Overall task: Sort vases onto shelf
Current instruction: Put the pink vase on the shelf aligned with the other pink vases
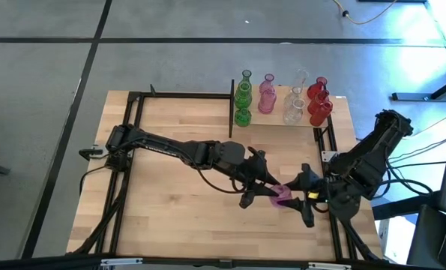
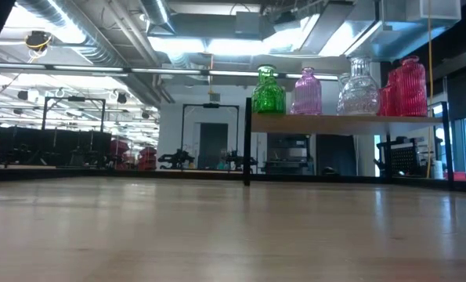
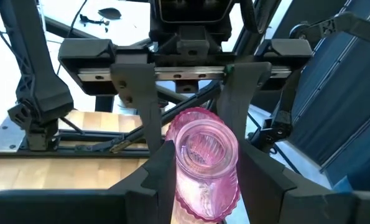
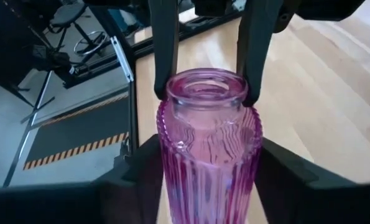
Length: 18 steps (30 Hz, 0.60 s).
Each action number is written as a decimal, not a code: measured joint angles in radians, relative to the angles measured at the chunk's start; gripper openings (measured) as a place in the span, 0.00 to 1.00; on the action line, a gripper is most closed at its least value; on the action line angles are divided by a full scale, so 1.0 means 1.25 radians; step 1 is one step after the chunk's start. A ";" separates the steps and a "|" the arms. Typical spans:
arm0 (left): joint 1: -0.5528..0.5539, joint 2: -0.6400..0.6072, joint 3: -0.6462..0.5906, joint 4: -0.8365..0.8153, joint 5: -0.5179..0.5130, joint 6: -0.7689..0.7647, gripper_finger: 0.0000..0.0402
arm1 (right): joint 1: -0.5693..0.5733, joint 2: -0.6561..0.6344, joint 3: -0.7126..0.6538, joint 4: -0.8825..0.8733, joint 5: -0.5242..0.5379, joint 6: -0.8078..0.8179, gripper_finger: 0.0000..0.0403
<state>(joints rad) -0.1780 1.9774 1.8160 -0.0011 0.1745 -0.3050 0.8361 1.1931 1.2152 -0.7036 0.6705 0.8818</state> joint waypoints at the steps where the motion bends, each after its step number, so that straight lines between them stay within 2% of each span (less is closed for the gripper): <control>1: 0.000 0.000 -0.001 -0.002 0.000 0.000 0.33 | -0.001 0.000 0.000 -0.003 -0.010 0.000 0.47; 4: 0.005 0.000 -0.001 -0.003 -0.003 0.000 0.33 | -0.001 0.001 0.000 -0.002 -0.011 -0.001 0.35; 11: 0.023 0.000 -0.001 0.001 -0.002 0.000 0.34 | 0.001 0.001 0.000 -0.012 0.035 0.000 0.35; 18: 0.048 -0.001 -0.001 0.021 -0.003 0.002 0.37 | 0.001 0.001 0.000 -0.032 0.116 0.018 0.35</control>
<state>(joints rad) -0.1176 1.9759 1.8149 0.0257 0.1707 -0.3025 0.8373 1.1946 1.2152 -0.7430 0.8155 0.9049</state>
